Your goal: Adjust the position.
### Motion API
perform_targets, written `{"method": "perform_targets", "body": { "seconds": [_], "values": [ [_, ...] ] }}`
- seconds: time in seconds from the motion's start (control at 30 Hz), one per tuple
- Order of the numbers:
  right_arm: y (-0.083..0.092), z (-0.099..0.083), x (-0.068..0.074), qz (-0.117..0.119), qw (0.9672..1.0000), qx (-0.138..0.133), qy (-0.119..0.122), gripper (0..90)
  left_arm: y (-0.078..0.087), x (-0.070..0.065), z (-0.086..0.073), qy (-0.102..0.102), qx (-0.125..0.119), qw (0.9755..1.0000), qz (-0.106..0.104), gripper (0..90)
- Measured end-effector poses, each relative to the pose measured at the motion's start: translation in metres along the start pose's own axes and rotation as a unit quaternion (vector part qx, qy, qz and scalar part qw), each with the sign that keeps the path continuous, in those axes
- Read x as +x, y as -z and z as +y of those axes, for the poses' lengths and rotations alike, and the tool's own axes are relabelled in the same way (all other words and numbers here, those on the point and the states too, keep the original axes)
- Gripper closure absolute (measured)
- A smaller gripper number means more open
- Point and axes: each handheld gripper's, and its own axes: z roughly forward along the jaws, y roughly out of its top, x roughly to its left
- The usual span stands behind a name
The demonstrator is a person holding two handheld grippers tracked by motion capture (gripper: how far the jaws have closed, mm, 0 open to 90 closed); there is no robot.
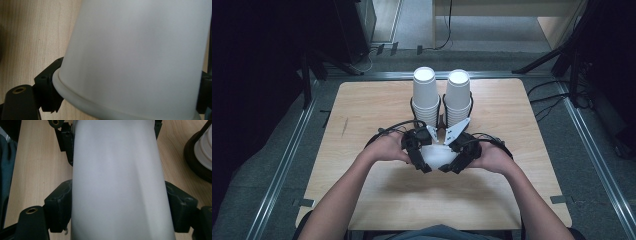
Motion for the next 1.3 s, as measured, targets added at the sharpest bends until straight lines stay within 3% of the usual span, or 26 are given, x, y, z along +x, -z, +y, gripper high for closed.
{"method": "perform_targets", "body": {
  "seconds": [0.1, 0.27, 0.33, 0.53, 0.67, 0.93, 1.2, 1.3],
  "values": [
    [0.001, -0.001, -0.001, 0.003, 1.0, -0.009, 0.001, 21.2, 0.001, 0.0, -0.001, 0.005, -0.007, 1.0, -0.002, 10.3],
    [0.004, -0.001, -0.001, 0.005, 0.9998, -0.016, 0.002, 20.9, 0.005, 0.0, -0.003, -0.006, -0.032, 0.9995, -0.003, 8.3],
    [0.006, -0.002, -0.001, 0.0, 0.9998, -0.019, 0.004, 20.8, 0.006, 0.001, -0.005, -0.009, -0.045, 0.9989, -0.01, 2.3],
    [0.011, -0.004, -0.002, -0.008, 0.9996, -0.026, 0.001, 20.6, 0.012, 0.0, -0.009, -0.013, -0.071, 0.9973, 0.01, 0.0],
    [0.014, -0.005, -0.003, -0.008, 0.9994, -0.035, -0.001, 20.6, 0.015, 0.001, -0.012, -0.003, -0.1, 0.995, 0.005, 0.0],
    [0.023, -0.008, -0.004, -0.009, 0.9985, -0.053, -0.009, 20.5, 0.018, 0.001, -0.021, 0.017, -0.132, 0.9911, 0.012, 0.0],
    [0.03, -0.01, -0.004, -0.005, 0.9973, -0.073, -0.005, 20.5, 0.019, 0.0, -0.028, 0.036, -0.161, 0.9862, 0.003, 0.0],
    [0.032, -0.01, -0.003, -0.006, 0.997, -0.077, -0.004, 20.5, 0.02, -0.002, -0.029, 0.038, -0.181, 0.9828, -0.002, 0.0]
  ]
}}
